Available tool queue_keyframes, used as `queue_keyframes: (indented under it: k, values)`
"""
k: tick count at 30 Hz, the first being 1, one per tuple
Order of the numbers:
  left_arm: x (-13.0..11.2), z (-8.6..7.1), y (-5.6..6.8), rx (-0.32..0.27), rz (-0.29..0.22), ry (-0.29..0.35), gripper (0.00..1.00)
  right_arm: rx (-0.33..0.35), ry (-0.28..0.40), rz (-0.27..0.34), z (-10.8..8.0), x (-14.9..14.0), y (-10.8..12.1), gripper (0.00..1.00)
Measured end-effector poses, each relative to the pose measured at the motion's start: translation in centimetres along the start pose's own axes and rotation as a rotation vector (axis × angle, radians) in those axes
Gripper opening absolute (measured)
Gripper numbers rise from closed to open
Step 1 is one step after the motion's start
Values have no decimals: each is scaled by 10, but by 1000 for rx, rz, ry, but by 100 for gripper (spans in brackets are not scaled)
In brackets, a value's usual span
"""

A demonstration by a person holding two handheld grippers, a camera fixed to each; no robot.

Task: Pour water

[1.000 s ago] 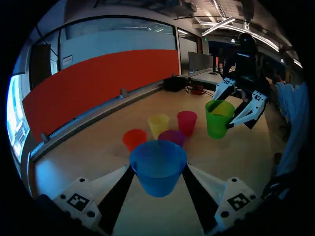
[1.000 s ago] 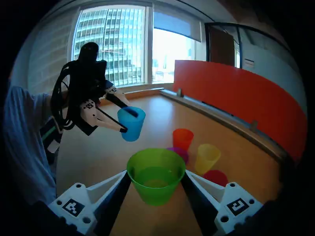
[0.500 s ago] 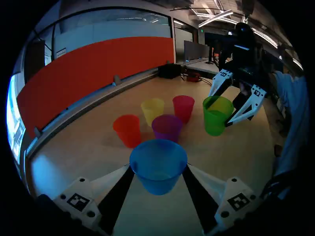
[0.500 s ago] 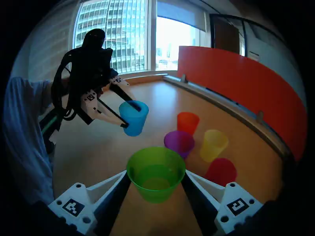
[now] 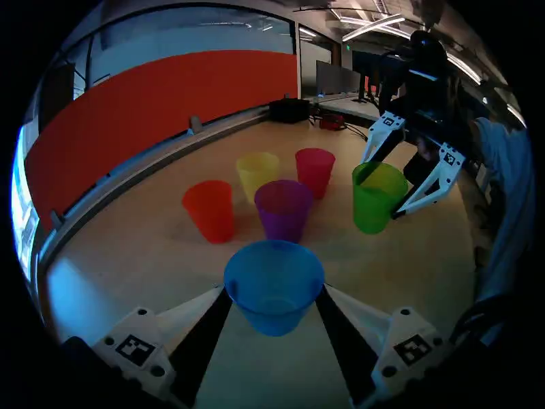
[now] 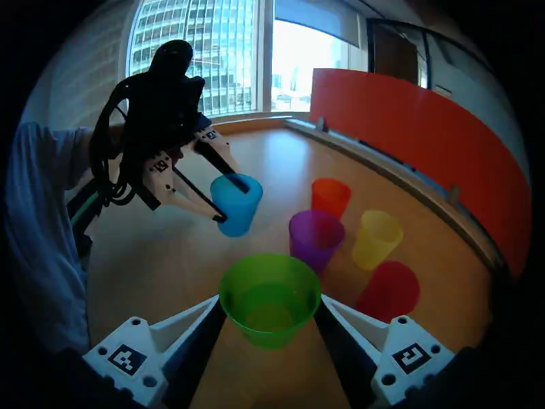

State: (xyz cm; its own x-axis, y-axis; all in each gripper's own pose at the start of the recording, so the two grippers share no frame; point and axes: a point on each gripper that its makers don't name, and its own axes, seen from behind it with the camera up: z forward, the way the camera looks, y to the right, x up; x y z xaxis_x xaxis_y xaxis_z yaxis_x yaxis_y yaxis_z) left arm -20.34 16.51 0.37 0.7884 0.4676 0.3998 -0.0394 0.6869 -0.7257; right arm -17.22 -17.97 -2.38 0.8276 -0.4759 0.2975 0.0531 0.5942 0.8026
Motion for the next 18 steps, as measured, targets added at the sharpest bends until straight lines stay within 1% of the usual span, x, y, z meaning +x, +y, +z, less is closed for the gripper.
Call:
queue_keyframes:
  k: [9,14,18]
  values:
    - [-7,10,3,-13,-20,-14,85,-7,-1,15,3,-4,2,89]
    - [-13,14,7,-17,-14,-23,85,-11,-2,16,4,-6,2,89]
    - [-14,14,6,-17,-14,-23,85,-14,-3,15,4,-8,3,89]
